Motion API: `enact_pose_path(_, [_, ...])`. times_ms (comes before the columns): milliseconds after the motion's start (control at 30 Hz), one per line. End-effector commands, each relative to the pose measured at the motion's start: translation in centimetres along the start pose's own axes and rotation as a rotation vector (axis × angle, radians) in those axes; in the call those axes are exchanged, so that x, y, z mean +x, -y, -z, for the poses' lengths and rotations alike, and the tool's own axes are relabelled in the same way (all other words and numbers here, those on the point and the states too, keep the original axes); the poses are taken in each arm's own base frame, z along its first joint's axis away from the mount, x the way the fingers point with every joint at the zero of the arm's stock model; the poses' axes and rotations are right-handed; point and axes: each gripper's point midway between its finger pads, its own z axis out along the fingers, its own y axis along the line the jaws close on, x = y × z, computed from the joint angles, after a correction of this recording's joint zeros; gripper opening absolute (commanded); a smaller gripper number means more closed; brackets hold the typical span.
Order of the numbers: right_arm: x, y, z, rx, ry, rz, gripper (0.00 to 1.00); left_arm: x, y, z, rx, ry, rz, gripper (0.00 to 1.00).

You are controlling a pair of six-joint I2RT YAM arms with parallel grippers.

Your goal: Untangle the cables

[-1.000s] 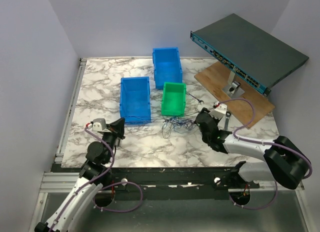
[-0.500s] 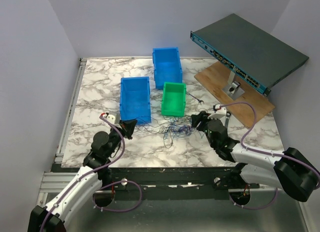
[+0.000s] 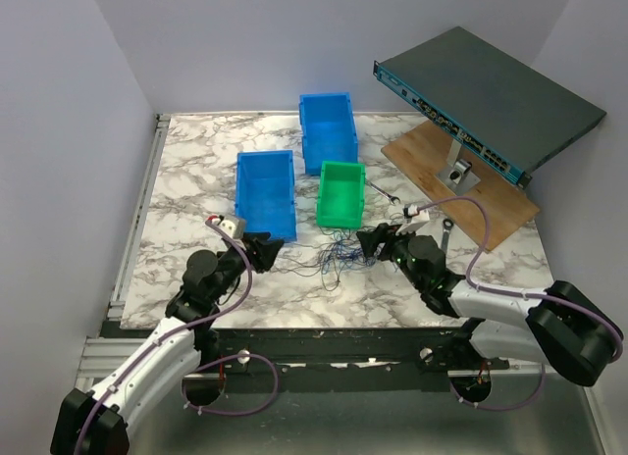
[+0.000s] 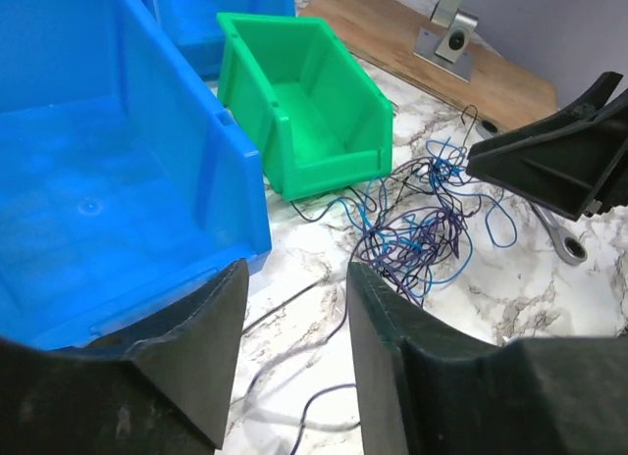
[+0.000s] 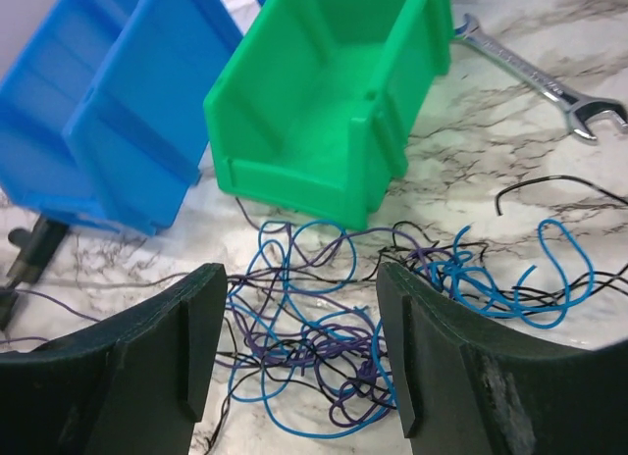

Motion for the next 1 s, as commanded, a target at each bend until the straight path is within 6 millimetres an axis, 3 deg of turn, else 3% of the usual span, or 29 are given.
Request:
enact_pose_path(0, [0.3, -2.3, -0.4, -0.126, -0.030, 0.033, 0.69, -0.8, 1.1, -0.8, 0.056, -0.022, -0.013, 0.48])
enact_pose_path(200, [1.2, -3.8, -0.7, -0.205, -0.072, 0.047, 0.69, 1.1, 1.0, -2.3, 0.062, -0.159, 0.011, 0.49])
enact_pose_path(400, [1.4, -3.6, -0.9, -0.193, -0.079, 0.051, 0.69, 3.3, 1.4, -3.3, 0.093, -0.317, 0.033, 0.58])
enact_pose_path(833, [0.6, -2.9, -0.4, -0.160, -0.043, 0.045, 0.69, 7.7, 1.9, -4.6, 0.012, -0.579, -0.052, 0.57])
enact_pose_path(967, [0.6, -2.8, -0.4, -0.156, -0.042, 0.044, 0.69, 8.6, 1.2, -5.2, -0.048, -0.626, -0.076, 0.57])
